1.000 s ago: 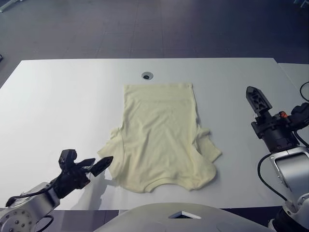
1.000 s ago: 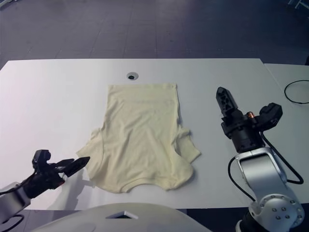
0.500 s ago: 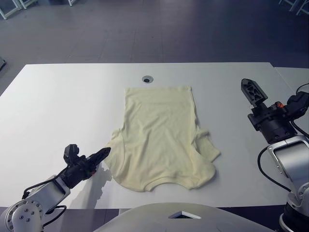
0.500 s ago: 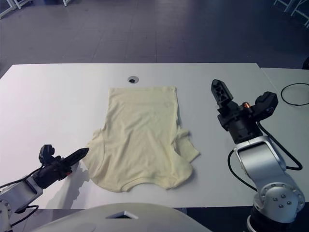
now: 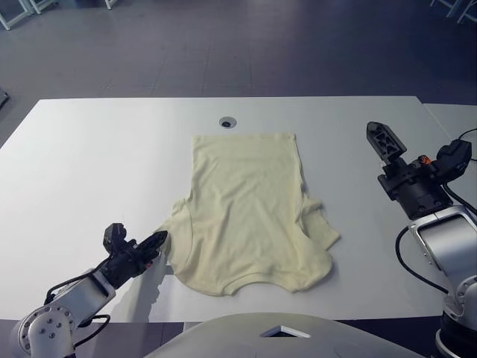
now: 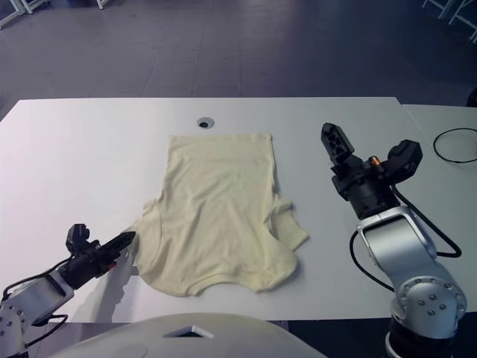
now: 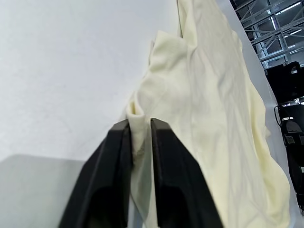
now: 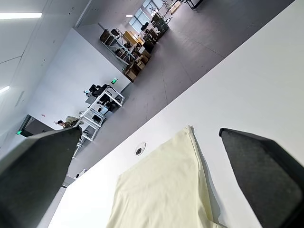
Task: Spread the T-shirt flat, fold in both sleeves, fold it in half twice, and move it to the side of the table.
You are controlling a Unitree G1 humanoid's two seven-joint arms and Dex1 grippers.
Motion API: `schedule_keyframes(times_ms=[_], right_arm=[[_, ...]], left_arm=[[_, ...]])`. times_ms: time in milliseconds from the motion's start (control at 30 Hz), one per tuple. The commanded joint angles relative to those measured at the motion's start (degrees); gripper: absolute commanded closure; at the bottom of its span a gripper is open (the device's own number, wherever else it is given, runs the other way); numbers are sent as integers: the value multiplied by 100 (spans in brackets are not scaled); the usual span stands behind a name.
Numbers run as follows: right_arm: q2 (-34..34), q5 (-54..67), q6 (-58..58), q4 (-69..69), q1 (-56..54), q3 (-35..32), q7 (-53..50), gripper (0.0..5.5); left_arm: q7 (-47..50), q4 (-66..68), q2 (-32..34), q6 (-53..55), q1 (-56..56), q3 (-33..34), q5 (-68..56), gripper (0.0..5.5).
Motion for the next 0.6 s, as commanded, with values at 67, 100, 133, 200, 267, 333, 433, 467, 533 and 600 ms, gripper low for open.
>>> schedule_keyframes(times_ms=[67,100,133,200,267,333,433,467,533,600], right_arm=[[-101,-45,-59,83,-57,77,51,10],[-107,-51,-63,100,-75,90,51,10],[-113,-51,-71,103,-81,96,45,10],[-123,-54,-88,116,-86,100,41,10],[-129,-67,-108,123,-73,104,47,10],[-119,-91,-130,116,-46,127,47,10],[-67,-141,-161,67,18,192,39,10],[-50,-155,-175,51,29,210,30,10],[7,-195,-233,-43,106,240,-12,10],[46,-221,-268,-80,152,287,-18,10]], left_arm=[[286,273,-50,-57,87,-55,291,546],[332,363,-31,-115,38,8,314,546],[366,499,10,-171,-34,90,338,546],[403,864,174,-318,-236,275,451,546],[394,1227,365,-458,-432,427,591,546],[309,1646,610,-606,-642,564,793,546],[226,1854,829,-626,-817,656,900,546],[220,1778,848,-569,-849,664,864,546],[224,1578,907,-428,-958,630,785,546],[302,1328,937,-312,-1035,645,702,546]])
